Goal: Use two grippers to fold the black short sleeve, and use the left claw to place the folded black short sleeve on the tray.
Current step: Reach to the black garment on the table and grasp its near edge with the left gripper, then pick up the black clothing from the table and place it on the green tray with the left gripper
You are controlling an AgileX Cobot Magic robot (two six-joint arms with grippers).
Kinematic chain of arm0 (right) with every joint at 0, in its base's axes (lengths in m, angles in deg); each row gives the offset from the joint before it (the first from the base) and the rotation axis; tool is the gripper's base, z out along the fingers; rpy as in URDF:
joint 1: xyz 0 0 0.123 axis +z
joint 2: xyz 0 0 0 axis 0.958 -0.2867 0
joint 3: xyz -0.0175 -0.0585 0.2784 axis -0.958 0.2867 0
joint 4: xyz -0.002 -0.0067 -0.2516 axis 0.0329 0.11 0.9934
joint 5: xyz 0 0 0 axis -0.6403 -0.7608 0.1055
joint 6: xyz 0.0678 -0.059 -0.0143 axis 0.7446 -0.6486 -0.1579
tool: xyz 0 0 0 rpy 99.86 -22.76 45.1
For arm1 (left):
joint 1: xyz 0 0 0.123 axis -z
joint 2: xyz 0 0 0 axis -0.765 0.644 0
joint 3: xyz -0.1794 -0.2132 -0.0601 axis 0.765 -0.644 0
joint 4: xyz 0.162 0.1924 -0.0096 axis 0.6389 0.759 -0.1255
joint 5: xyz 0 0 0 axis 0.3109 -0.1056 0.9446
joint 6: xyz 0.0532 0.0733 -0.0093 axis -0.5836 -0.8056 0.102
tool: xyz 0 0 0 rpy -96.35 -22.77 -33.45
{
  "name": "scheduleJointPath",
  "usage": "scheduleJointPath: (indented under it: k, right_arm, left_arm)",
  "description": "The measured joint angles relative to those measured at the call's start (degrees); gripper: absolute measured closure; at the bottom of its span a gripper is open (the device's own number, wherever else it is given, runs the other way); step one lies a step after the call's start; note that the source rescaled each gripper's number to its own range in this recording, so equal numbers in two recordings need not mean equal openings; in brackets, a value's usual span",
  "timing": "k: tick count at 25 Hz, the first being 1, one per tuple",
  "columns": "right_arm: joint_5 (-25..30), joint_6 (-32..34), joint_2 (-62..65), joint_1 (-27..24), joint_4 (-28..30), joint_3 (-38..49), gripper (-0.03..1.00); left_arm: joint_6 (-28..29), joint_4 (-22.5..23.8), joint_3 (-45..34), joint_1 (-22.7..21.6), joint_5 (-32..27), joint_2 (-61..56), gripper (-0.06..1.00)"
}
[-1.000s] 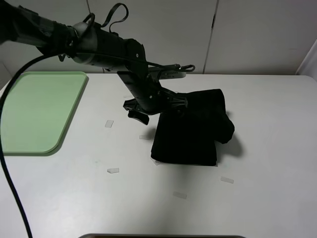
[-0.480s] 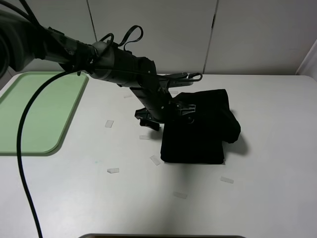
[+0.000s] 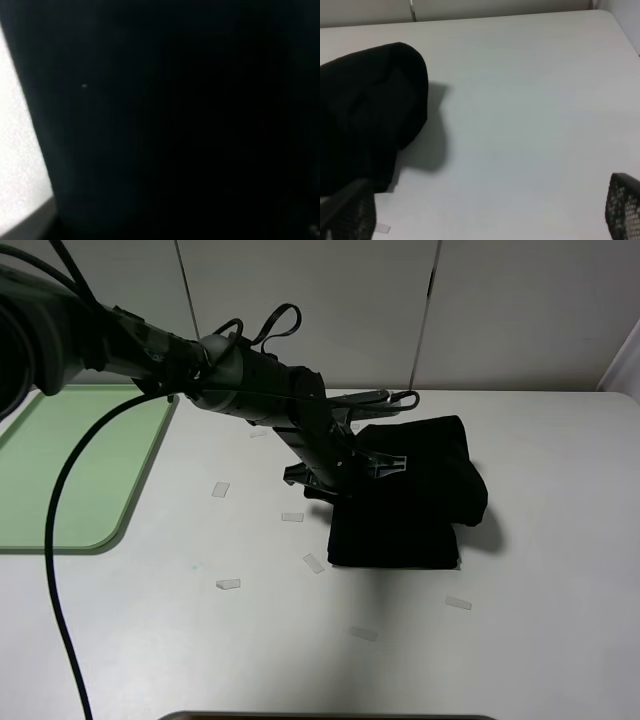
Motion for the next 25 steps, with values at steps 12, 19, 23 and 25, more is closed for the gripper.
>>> scheduleJointPath:
  k: [12, 19, 23, 25]
  right_arm:
    - [0.0, 0.0, 0.0, 0.0, 0.0, 0.0, -0.03]
    - [0.0, 0.0, 0.0, 0.0, 0.0, 0.0, -0.03]
    - [0.0, 0.0, 0.0, 0.0, 0.0, 0.0, -0.03]
    - [0.0, 0.0, 0.0, 0.0, 0.0, 0.0, -0.03]
  left_arm:
    - [0.0, 0.0, 0.0, 0.0, 0.0, 0.0, 0.69]
    - [0.0, -0.1, 0.1, -0.3, -0.8, 0.0, 0.80]
    - [0.0, 0.5, 0.4, -1.6, -4.0, -0.8, 0.80]
    - [0.0, 2.1, 0.4, -2.7, -7.1, -1.7, 0.80]
